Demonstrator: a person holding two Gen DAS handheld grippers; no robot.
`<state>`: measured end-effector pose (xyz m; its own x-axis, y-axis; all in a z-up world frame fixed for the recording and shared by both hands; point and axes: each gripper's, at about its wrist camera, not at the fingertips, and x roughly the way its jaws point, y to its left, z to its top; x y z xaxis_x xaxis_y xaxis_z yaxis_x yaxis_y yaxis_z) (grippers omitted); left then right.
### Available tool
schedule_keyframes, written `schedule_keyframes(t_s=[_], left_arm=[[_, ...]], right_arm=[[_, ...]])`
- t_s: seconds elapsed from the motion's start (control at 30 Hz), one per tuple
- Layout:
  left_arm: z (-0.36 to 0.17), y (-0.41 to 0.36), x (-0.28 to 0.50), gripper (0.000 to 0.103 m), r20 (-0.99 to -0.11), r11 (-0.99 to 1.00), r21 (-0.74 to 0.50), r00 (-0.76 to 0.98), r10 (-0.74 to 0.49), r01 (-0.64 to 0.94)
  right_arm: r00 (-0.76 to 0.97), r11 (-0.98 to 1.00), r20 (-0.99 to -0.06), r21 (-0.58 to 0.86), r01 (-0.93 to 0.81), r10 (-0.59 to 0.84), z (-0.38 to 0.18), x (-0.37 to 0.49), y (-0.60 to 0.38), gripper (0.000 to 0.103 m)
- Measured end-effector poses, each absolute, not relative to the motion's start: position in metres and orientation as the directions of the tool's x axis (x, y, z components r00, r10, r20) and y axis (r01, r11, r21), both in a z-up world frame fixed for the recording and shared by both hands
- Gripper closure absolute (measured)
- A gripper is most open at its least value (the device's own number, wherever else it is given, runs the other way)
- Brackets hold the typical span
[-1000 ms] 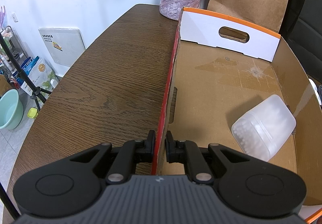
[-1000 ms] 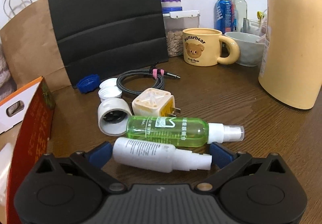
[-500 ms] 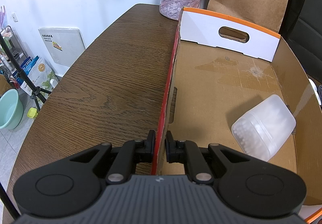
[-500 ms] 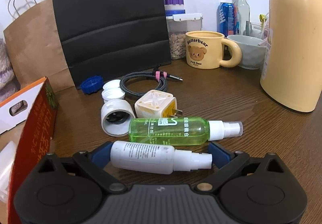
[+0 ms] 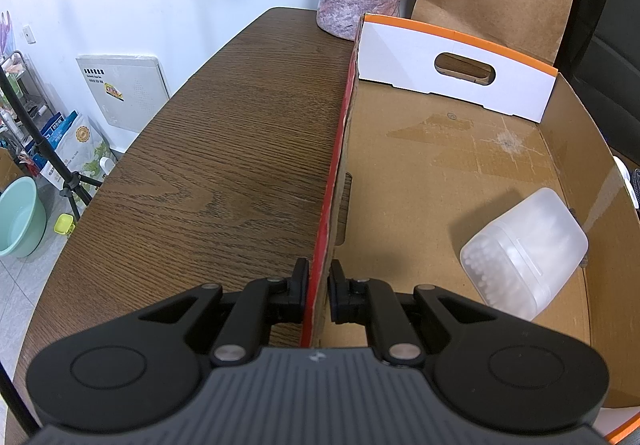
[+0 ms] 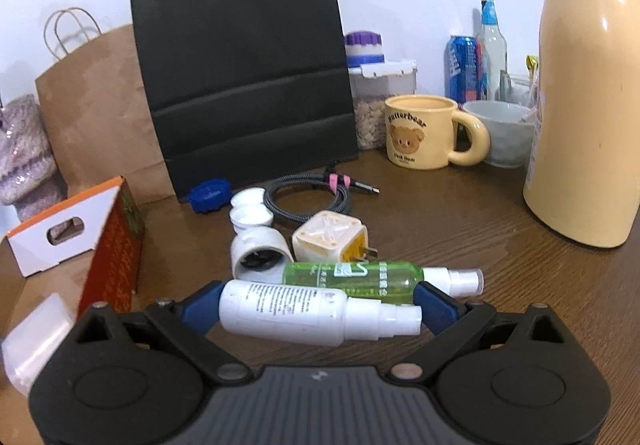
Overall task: Organize rigid objects
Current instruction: 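Carry the white spray bottle with the right tool into the orange box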
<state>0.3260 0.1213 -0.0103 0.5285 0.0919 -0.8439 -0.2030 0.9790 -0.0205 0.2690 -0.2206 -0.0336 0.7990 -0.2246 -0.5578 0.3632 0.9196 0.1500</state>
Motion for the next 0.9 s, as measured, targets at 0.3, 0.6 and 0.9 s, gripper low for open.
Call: schedule_keyframes(t_s=[0.3, 0.6, 0.9], left_arm=[[-0.012, 0.122, 0.325, 0.092, -0.843, 0.979, -0.019, 0.531, 0.093, -0.201], [-0.012, 0.119, 0.324, 0.092, -0.839, 0.979, -0.014, 0.535, 0.099, -0.204], [-0.011, 0.12, 0.324, 0.092, -0.839, 0.979, -0.023, 0.536, 0.092, -0.205]], right_arm=[[0.84, 0.942, -0.509, 0.147, 0.302, -0.189, -0.02, 0.261, -0.209, 0.003], [0.87, 0.961, -0.471, 0.141, 0.237, -0.145, -0.011, 0.257, -0.199, 0.003], [0.91, 0.983, -0.408, 0.123, 0.137, -0.076, 0.009, 0.256, -0.177, 0.003]])
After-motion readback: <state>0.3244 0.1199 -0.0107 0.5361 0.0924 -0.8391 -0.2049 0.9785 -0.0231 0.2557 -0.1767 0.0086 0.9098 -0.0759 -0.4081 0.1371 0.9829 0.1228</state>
